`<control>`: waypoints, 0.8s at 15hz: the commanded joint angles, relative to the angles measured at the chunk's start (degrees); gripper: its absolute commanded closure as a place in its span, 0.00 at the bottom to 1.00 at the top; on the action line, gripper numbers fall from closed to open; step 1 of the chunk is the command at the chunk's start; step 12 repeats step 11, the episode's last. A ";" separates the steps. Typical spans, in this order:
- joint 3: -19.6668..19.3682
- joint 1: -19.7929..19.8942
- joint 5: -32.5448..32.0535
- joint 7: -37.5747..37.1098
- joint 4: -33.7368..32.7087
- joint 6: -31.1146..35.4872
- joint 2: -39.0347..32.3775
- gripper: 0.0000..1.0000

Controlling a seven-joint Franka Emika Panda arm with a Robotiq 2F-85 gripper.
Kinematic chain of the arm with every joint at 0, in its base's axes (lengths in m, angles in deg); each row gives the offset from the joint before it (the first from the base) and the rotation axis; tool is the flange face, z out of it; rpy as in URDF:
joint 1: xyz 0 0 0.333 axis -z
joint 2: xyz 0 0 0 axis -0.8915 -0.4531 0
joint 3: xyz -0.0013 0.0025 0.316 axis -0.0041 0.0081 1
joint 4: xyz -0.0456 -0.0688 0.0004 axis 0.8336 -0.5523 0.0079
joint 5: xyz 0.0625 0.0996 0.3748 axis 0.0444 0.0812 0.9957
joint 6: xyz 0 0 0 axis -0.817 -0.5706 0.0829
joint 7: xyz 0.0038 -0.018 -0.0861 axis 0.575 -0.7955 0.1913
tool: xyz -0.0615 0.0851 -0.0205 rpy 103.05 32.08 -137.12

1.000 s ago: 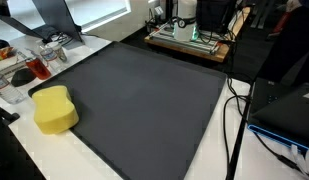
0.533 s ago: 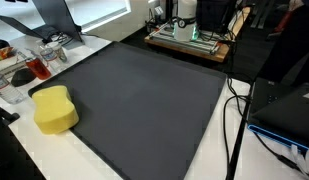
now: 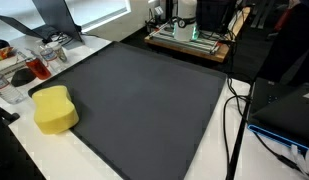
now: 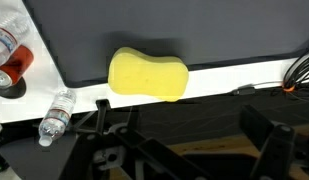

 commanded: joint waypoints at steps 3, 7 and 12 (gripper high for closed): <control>-1.21 -0.94 -7.19 -1.69 11.74 -0.22 10.40 0.00; -1.40 -1.00 -5.34 -0.26 9.14 -0.61 8.24 0.00; -1.37 -1.00 -5.32 -0.26 9.06 -0.56 7.65 0.00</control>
